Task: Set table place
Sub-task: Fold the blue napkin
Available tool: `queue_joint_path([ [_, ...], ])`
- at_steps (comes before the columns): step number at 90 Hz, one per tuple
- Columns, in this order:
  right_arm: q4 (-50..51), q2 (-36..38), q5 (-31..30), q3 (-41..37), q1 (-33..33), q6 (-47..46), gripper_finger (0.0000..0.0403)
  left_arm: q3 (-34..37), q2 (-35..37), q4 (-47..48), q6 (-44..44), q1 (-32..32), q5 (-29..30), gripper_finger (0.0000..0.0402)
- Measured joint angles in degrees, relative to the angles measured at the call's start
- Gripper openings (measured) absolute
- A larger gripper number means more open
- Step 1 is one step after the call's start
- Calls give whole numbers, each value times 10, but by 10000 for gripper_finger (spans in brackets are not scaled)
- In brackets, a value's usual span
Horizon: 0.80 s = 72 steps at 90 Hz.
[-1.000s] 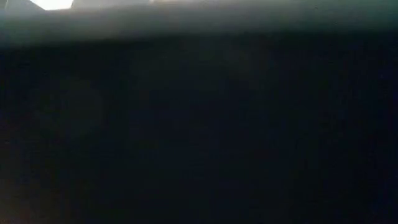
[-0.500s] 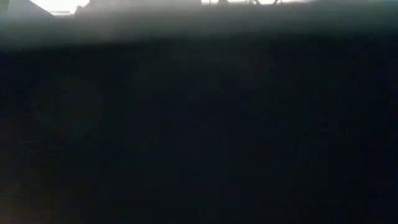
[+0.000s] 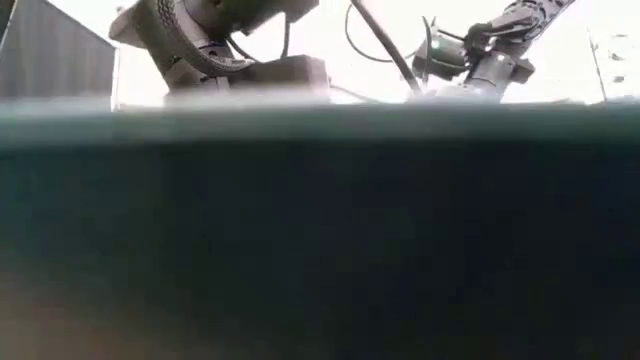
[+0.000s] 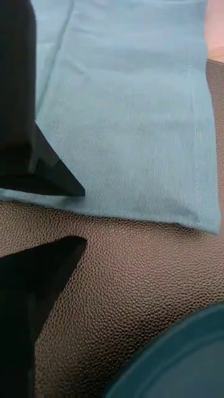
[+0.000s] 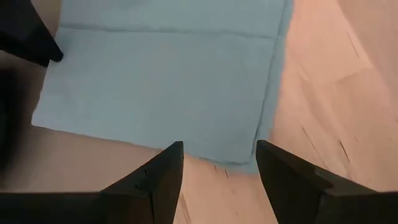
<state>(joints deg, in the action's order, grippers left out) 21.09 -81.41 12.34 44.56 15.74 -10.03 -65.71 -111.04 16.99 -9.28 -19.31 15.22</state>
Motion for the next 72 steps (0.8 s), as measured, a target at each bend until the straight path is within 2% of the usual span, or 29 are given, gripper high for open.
queue_joint_path([
  [13, 1, 0, 0, 0, 0, -4, 187, 0, 0, 2, 0, -5, 1, 20],
  [18, 1, 0, 0, 0, 0, -4, 187, 0, 0, 2, 6, -7, 4, 7],
  [44, 1, 0, -1, 0, -7, 6, 187, -13, 31, 24, 46, -21, 115, 0],
  [72, -52, 0, -27, 0, -49, 12, 187, -16, 48, 88, 113, -20, 143, 0],
])
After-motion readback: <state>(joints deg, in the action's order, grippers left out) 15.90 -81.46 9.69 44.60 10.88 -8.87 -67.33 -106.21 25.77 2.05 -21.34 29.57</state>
